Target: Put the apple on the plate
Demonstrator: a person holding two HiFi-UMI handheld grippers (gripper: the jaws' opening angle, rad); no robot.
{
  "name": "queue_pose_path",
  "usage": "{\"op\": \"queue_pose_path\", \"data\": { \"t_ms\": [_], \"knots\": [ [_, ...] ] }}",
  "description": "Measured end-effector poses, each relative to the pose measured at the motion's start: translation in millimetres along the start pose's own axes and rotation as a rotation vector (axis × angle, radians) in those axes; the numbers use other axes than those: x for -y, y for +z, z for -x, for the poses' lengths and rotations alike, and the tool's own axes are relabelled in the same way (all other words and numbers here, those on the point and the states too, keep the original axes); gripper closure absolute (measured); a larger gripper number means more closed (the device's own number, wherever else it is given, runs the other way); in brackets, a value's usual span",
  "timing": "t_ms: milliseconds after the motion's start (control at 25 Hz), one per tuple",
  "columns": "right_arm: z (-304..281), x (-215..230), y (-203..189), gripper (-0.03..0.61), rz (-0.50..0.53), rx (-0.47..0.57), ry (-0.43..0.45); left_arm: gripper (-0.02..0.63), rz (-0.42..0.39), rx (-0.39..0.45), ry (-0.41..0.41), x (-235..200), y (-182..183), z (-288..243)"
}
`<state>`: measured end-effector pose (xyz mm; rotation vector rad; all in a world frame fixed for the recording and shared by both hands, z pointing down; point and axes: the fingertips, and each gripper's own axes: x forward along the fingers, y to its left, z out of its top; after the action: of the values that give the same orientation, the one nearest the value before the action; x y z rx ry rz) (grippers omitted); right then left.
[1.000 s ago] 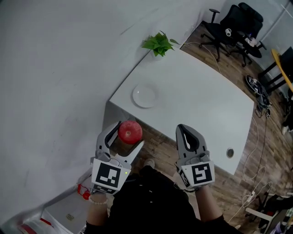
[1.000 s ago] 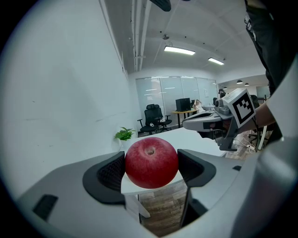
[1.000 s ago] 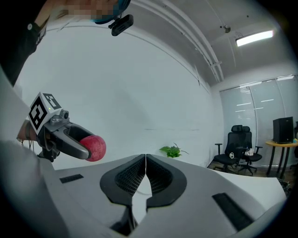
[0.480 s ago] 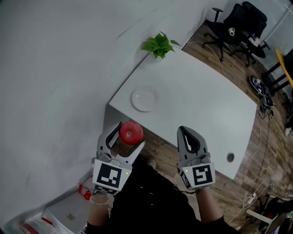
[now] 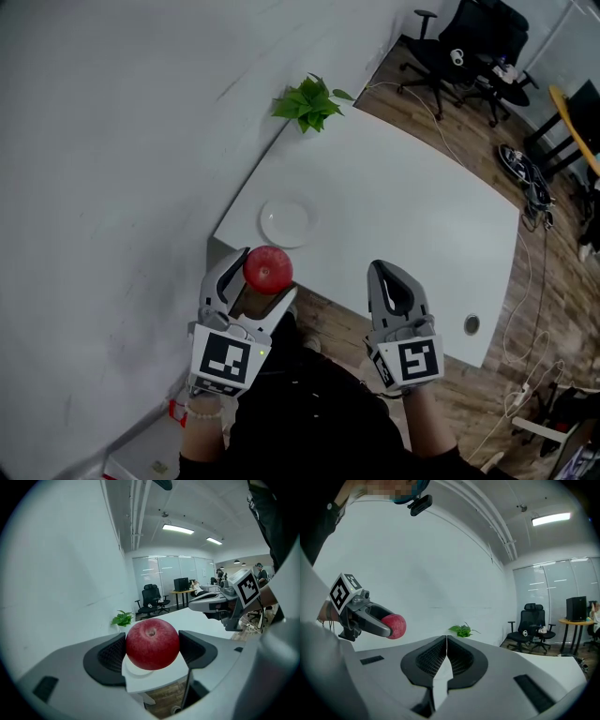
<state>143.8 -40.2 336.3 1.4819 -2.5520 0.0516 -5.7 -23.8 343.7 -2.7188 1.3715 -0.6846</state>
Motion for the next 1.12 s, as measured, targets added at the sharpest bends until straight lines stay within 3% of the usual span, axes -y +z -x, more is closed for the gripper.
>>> {"op": "queue_pose_path", "data": {
  "t_ms": [520,1120],
  "knots": [
    [-73,-2,19,0.537,0.01,-0.009,-0.039,0.247,0.053,0.009,-0.058,-57,5,-45],
    [-126,-3,34,0.537,0.015,-0.001,-0.1,0.247,-0.023,0.017,-0.145,-92,-17,-74]
  ]
}}
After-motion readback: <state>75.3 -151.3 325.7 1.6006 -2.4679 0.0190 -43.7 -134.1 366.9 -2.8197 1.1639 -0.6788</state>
